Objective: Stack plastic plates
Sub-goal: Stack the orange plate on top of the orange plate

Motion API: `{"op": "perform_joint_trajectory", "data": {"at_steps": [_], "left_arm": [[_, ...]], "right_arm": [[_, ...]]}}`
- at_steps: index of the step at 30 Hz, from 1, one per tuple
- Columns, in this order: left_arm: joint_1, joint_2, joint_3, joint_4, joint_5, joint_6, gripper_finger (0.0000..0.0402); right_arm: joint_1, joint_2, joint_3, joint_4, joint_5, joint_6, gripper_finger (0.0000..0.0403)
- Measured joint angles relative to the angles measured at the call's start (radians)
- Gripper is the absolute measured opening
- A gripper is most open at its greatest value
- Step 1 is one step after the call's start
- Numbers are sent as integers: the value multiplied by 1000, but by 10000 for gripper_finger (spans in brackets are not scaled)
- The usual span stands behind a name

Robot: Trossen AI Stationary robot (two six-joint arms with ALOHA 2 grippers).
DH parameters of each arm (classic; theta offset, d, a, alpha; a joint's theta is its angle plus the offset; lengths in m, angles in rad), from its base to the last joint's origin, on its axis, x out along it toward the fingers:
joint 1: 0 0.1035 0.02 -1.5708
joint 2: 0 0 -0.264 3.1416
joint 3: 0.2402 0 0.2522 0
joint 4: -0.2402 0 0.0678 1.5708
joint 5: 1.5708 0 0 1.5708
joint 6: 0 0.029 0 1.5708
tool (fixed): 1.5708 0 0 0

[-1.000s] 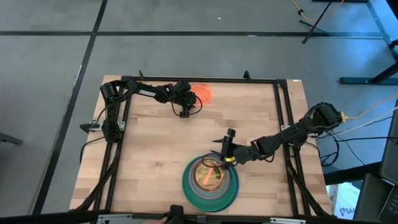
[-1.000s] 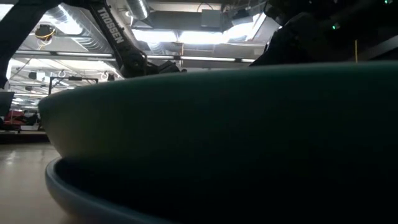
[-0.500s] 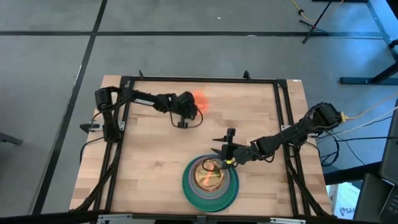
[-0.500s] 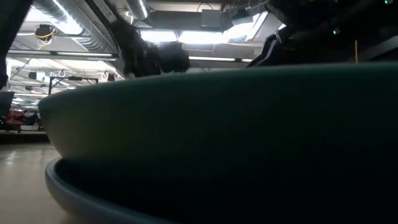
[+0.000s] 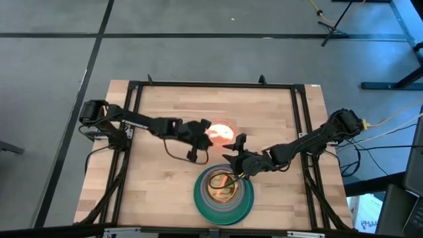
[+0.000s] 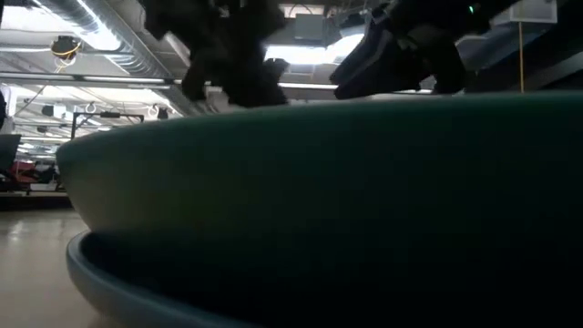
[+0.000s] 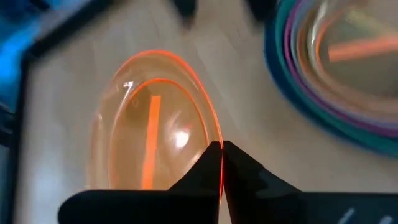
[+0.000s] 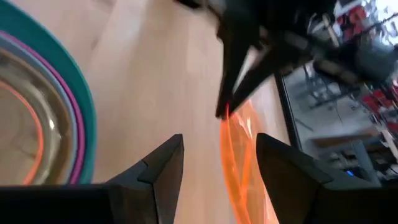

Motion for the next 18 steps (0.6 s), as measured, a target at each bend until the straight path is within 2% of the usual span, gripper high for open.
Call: {"op": "perform_joint_trajectory", "data": {"at_steps": [5, 7, 10, 14, 18], "left_arm": [[-122, -9, 22, -27, -172, -45, 3], [-170, -9, 22, -32, -208, -67, 3], [-237, -9, 23, -20, -242, -83, 3], [-301, -9, 23, -8, -322, -82, 3], [-321, -9, 23, -19, -378, -60, 4]], "right_arm": [[21, 0, 161, -298, 10, 141, 198], [21, -1, 195, -355, -30, 213, 198], [21, -1, 195, -389, -107, 290, 198], [21, 8, 162, -394, -168, 309, 198], [21, 7, 157, -376, -160, 311, 183]]}}
